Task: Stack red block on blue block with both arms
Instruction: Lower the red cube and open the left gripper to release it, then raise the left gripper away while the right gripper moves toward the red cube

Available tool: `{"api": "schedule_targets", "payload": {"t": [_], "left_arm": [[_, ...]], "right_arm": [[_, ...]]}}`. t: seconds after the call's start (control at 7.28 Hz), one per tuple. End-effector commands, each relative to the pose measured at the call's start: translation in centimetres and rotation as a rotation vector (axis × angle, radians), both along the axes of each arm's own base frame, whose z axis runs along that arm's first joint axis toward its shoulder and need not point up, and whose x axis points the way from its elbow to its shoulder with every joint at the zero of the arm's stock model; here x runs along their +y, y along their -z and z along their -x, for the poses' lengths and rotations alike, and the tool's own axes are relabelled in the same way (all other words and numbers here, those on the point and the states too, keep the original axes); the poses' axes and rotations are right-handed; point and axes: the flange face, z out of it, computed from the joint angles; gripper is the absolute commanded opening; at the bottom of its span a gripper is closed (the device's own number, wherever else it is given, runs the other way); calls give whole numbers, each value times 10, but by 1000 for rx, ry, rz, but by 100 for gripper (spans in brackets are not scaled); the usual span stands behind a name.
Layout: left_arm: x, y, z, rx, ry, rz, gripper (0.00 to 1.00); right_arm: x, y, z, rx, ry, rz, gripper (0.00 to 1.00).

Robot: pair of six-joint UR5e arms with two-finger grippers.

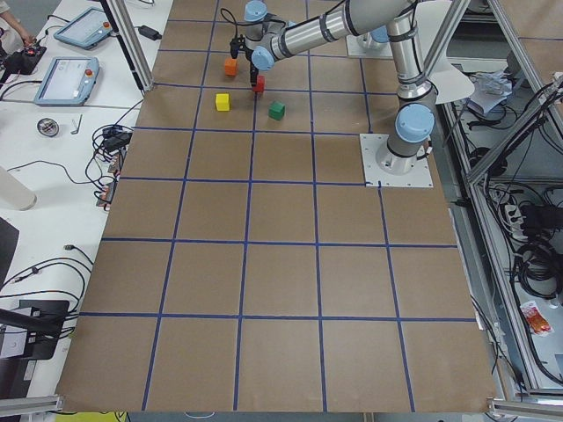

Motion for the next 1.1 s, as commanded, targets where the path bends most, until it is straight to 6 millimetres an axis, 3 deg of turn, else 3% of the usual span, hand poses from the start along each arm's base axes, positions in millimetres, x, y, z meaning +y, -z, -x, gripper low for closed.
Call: {"api": "schedule_targets", "payload": {"t": [0.0,0.14,0.27,0.41,0.55,0.69,0.82,0.96], "left_arm": [[-24,-73,-48,-4,29,54,100],[-24,-125,-80,-26,45,41,100],[-24,-169,-136,-26,-10,15,100],[-11,-210,-185,-46,41,20,100],[7,-242,-220,-76,34,12,100],[29,-272,-237,-109,9,-3,100],[47,-291,-242,-138,2,-10,100],[52,-298,-240,-122,1,4,100]], "right_arm": [[-1,-2,0,-3,-2,12,100],[-7,-3,0,3,-4,50,100],[-9,-1,-3,-3,10,52,100],[-24,13,-4,-14,10,36,100],[-47,32,-9,-14,-4,64,100],[-62,48,-17,-11,18,76,100],[-64,58,-39,-5,68,79,100],[-69,73,-69,-6,52,95,100]]}}
